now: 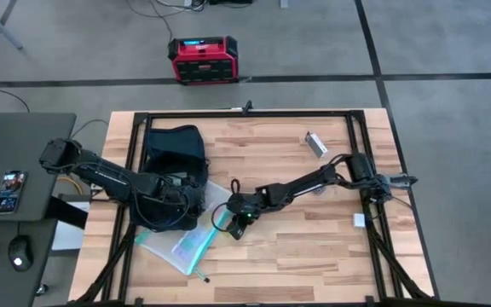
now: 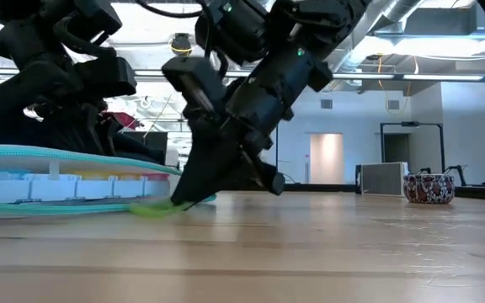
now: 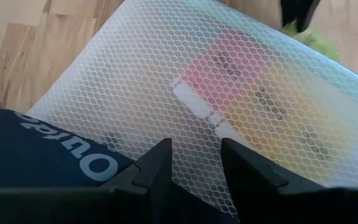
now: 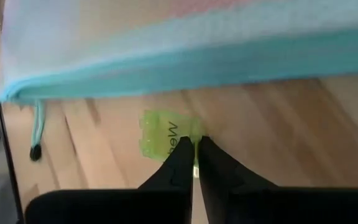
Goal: Unpack backpack
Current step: Put the pill organizer cover into the zip bag
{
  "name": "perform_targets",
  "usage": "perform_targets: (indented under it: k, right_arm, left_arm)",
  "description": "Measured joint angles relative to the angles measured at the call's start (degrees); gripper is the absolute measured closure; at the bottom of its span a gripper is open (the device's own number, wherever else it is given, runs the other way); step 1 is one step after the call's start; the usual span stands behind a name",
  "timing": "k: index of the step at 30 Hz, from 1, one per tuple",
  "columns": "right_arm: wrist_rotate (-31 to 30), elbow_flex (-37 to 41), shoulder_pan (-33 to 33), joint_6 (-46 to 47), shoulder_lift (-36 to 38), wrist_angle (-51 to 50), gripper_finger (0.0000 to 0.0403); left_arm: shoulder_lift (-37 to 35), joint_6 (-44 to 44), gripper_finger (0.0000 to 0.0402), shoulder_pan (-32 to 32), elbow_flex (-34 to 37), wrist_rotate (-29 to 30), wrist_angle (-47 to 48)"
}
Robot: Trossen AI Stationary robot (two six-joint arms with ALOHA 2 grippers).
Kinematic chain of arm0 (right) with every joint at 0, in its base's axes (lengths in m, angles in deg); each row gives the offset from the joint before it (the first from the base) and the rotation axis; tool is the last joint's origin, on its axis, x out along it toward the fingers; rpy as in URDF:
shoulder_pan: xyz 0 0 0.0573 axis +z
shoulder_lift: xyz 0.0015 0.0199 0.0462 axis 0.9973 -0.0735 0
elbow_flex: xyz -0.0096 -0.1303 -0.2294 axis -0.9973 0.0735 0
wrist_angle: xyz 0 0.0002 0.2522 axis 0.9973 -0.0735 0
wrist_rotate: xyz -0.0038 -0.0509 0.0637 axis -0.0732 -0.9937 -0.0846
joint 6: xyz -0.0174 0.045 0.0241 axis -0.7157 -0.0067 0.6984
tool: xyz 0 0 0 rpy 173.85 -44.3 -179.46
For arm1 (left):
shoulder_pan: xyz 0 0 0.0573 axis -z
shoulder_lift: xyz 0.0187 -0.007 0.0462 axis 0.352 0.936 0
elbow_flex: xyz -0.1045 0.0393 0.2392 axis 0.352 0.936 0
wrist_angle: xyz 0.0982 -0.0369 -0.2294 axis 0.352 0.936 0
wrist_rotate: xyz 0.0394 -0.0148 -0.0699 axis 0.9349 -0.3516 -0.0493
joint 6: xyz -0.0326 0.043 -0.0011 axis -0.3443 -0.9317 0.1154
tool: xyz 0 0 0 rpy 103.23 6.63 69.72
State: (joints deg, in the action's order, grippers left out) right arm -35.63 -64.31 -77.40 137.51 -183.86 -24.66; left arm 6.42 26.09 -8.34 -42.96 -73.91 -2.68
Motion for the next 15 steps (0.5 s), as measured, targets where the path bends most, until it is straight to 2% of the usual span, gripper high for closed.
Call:
perform_targets:
  k: [11,15]
  right_arm:
    - [-6.0,-0.1,-1.8,2.8,1.2,2.2,0.0402]
    - [-7.7,-0.1,-2.9,2.6,1.2,5.2,0.0403]
  left_arm:
    - [0.0,0.1,0.0277,0.0,-0.2,-1.5,0.2]
    - [0.0,0.2,0.0276,0.0,-2.9,-3.3,4.6]
